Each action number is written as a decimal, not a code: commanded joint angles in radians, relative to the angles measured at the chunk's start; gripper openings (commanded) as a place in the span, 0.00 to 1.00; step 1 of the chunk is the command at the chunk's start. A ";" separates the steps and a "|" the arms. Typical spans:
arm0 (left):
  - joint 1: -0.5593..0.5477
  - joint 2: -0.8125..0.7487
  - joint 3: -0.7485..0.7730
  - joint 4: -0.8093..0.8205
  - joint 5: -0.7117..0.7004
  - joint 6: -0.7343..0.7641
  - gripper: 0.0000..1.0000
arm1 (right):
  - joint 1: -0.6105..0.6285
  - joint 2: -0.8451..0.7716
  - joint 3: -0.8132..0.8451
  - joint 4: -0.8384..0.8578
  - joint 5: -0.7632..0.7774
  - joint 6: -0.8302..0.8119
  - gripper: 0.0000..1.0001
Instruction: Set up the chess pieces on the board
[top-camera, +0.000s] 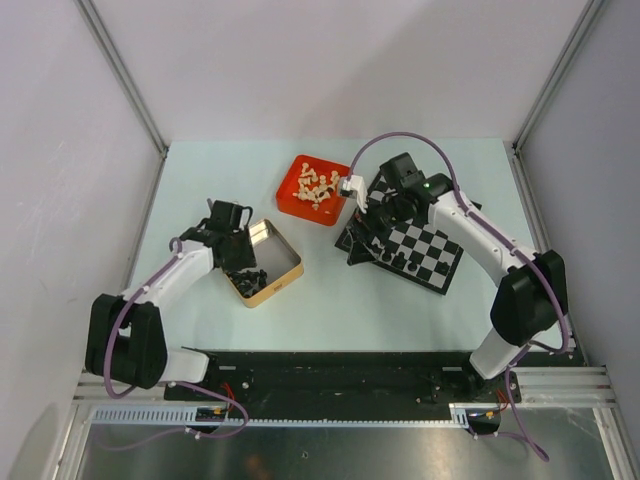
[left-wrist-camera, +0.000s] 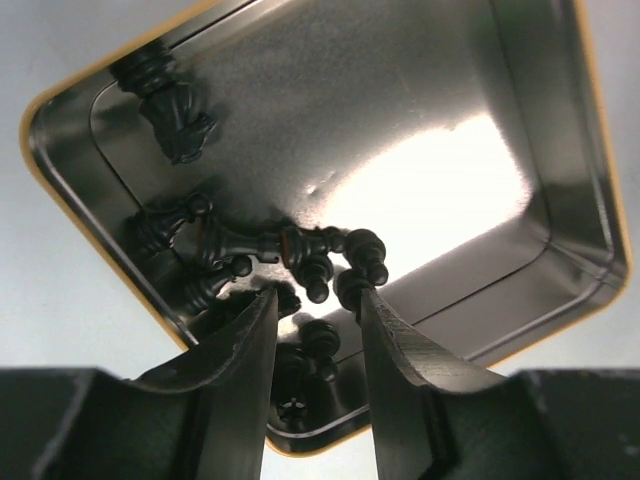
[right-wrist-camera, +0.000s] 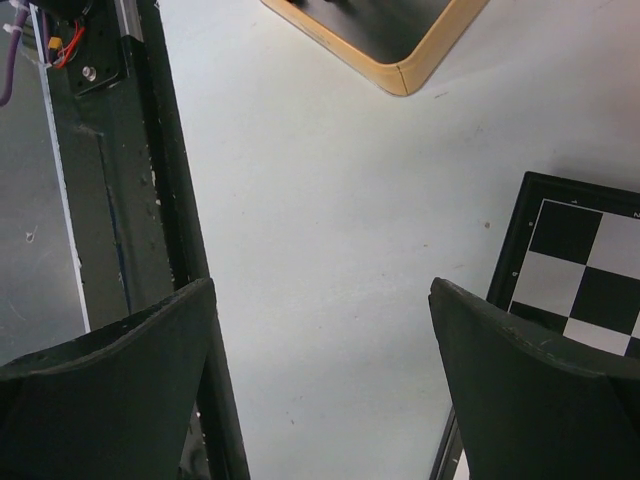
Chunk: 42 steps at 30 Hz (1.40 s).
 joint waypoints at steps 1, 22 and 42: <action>-0.008 0.024 0.036 -0.045 -0.054 0.023 0.40 | 0.002 0.011 0.056 0.017 -0.002 0.020 0.93; -0.037 0.140 0.051 -0.043 -0.025 0.030 0.31 | 0.008 0.000 0.034 0.018 -0.002 0.023 0.93; -0.049 0.005 0.094 -0.091 -0.039 0.063 0.03 | 0.008 -0.028 0.031 0.020 -0.019 0.026 0.93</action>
